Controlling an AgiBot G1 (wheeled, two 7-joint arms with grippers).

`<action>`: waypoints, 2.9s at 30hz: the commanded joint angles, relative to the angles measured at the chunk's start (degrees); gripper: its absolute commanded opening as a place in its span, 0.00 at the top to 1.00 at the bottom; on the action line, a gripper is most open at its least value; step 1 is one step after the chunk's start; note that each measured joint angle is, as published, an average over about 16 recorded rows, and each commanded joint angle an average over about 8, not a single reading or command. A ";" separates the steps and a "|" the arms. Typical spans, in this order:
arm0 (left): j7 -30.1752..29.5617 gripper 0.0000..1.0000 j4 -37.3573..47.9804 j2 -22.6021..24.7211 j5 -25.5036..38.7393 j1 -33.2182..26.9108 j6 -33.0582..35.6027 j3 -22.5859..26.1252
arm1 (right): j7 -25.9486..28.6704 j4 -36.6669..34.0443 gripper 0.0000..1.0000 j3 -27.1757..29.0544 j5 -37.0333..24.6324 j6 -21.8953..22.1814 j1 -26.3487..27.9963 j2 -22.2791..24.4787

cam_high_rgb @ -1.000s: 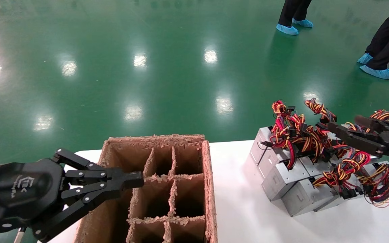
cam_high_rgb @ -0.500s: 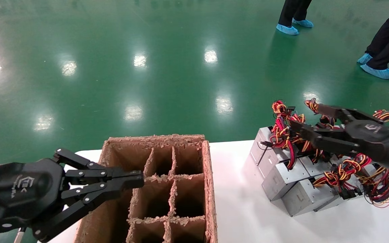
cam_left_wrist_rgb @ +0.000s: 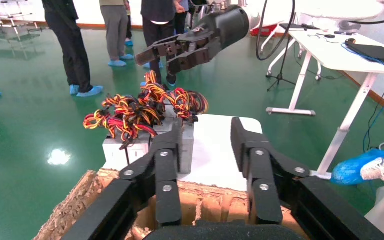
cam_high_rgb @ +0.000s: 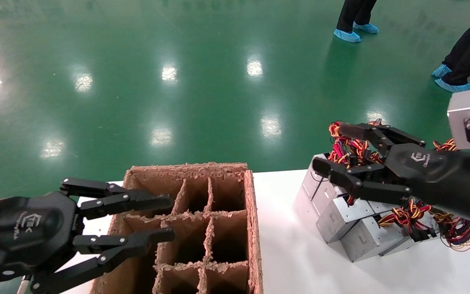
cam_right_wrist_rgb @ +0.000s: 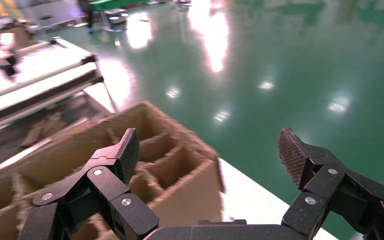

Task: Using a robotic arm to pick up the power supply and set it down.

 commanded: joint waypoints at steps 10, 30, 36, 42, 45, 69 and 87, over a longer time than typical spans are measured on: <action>0.00 0.00 0.00 0.00 0.00 0.00 0.00 0.00 | 0.78 -0.79 0.00 7.48 -4.86 -11.18 -0.79 -4.75; 0.00 0.00 0.00 0.00 0.00 0.00 0.00 0.00 | 2.14 -2.18 0.00 20.70 -13.43 -30.95 -2.17 -13.13; 0.00 0.00 0.01 0.00 -0.01 0.01 -0.02 -0.01 | 2.29 -2.37 0.00 22.62 -14.69 -33.81 -2.37 -14.33; 0.00 0.00 0.01 0.00 -0.01 0.01 -0.02 -0.01 | 2.29 -2.37 0.00 22.30 -14.57 -33.27 -2.36 -14.13; 0.00 0.00 0.01 0.00 -0.01 0.01 -0.02 -0.01 | 2.28 -2.35 0.00 22.05 -14.40 -32.92 -2.35 -13.97; 0.00 0.00 0.01 0.00 -0.01 0.01 -0.02 -0.01 | 2.24 -2.25 0.00 21.31 -13.84 -31.84 -2.26 -13.52; 0.00 0.00 0.01 0.00 -0.01 0.01 -0.02 -0.01 | 2.20 -2.25 0.00 21.21 -13.78 -31.72 -2.25 -13.46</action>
